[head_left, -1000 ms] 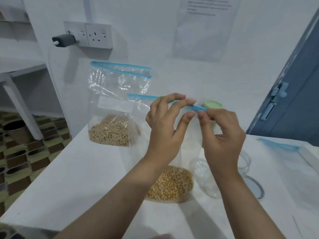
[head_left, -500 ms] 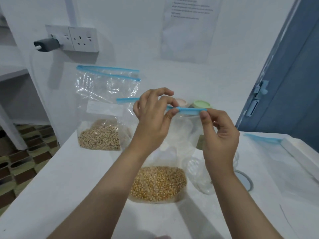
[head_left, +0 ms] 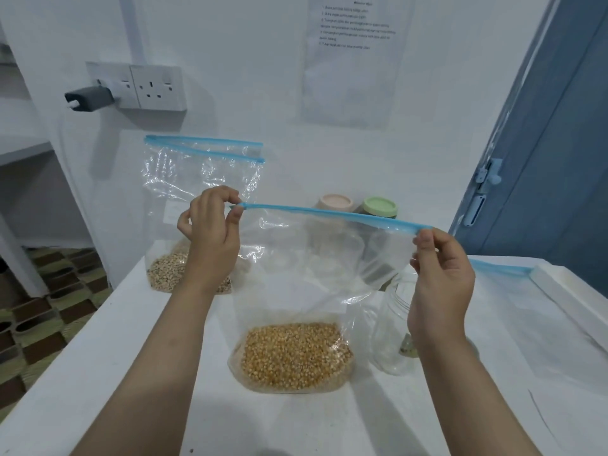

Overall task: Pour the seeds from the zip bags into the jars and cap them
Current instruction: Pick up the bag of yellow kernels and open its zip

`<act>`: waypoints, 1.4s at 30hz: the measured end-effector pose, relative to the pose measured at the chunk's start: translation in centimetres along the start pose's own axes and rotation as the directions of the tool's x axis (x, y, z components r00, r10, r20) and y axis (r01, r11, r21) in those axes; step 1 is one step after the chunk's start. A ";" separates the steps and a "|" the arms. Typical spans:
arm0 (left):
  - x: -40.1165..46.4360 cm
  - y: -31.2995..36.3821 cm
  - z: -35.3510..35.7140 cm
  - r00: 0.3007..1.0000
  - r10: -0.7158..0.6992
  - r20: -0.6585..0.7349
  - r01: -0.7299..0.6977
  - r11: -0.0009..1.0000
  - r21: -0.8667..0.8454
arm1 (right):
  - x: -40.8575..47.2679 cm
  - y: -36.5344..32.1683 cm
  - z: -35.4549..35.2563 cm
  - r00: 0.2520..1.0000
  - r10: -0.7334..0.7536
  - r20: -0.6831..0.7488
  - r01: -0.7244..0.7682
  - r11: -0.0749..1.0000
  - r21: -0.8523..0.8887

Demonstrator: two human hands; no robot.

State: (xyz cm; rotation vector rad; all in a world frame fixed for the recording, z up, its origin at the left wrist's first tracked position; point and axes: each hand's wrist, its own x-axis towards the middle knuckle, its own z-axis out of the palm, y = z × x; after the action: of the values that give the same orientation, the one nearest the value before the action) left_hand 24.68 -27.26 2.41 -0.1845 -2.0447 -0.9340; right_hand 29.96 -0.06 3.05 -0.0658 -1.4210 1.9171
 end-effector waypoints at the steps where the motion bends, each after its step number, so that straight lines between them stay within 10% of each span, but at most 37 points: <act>1: -0.1 0.1 0.0 1.000 -0.001 0.004 0.001 1.000 -0.014 | -0.1 0.0 0.0 1.000 0.003 0.007 -0.003 1.000 0.006; 9: 0.0 2.3 0.0 0.939 -0.344 0.020 0.286 0.747 -0.600 | 0.1 -0.5 0.0 0.996 0.024 0.089 -0.024 1.000 0.000; 31: 6.2 5.1 -1.7 0.947 -0.278 -0.159 0.086 0.699 -0.710 | 2.1 -0.5 2.5 0.953 -0.008 0.301 -0.019 0.996 0.086; 42: 3.8 3.4 -0.6 0.976 -0.187 -0.113 0.080 0.788 -0.611 | 1.5 2.8 0.8 0.765 -0.304 0.568 0.573 0.724 -0.384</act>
State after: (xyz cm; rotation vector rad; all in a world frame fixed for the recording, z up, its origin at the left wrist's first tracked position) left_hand 24.19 -26.01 7.30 -0.2914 -1.5559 -1.6258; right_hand 27.03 -0.16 1.52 0.4837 -2.0496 1.1035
